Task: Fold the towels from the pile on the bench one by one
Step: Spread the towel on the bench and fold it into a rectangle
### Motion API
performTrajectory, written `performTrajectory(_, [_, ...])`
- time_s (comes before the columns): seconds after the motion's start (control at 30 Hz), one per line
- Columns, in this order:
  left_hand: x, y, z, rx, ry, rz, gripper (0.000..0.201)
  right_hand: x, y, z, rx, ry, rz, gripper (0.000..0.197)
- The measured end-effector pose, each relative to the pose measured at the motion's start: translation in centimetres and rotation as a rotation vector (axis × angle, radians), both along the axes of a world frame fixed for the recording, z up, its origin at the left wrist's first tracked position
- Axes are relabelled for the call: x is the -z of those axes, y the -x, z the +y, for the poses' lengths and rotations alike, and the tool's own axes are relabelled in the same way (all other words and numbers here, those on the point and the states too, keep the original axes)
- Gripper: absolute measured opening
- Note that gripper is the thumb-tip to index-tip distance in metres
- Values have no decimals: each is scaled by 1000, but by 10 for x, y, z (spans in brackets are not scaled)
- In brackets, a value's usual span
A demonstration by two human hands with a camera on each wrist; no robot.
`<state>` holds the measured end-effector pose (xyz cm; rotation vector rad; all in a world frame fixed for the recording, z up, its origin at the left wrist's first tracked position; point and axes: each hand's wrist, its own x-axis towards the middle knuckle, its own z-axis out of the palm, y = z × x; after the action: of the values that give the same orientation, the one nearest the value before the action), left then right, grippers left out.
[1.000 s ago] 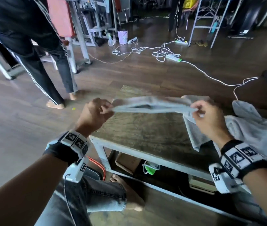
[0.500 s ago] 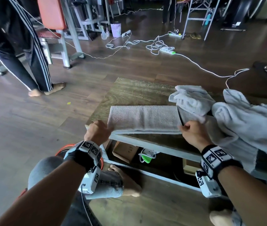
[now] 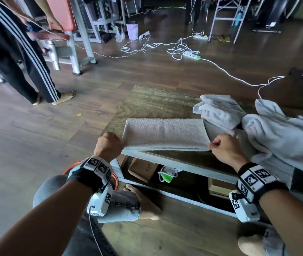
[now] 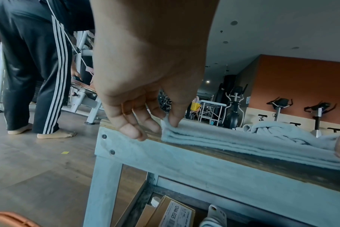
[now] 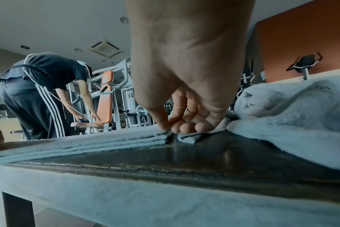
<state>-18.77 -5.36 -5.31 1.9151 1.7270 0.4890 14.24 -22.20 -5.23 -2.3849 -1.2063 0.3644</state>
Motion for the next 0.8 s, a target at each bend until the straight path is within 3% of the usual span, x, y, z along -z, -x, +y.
performTrajectory(0.1, [8,-2,-4,90,-147,68,32,7,1,-1,-23,-113,-99,7])
performTrajectory(0.2, [14,-10,-11,328,-319,109,33,13,5,-1,-249,-250,-239,19])
performTrajectory(0.3, [14,-27,-21,496,-379,155,33,16,15,2,-406,-210,-267,26])
performTrajectory(0.47, [16,-42,-27,510,-376,142,17,25,21,11,-365,-229,-210,9])
performTrajectory(0.6, [17,-42,-24,500,-379,138,4,24,18,13,-383,-286,-164,15])
performTrajectory(0.8, [20,-39,-25,537,-408,107,7,27,16,3,-469,-350,-154,20])
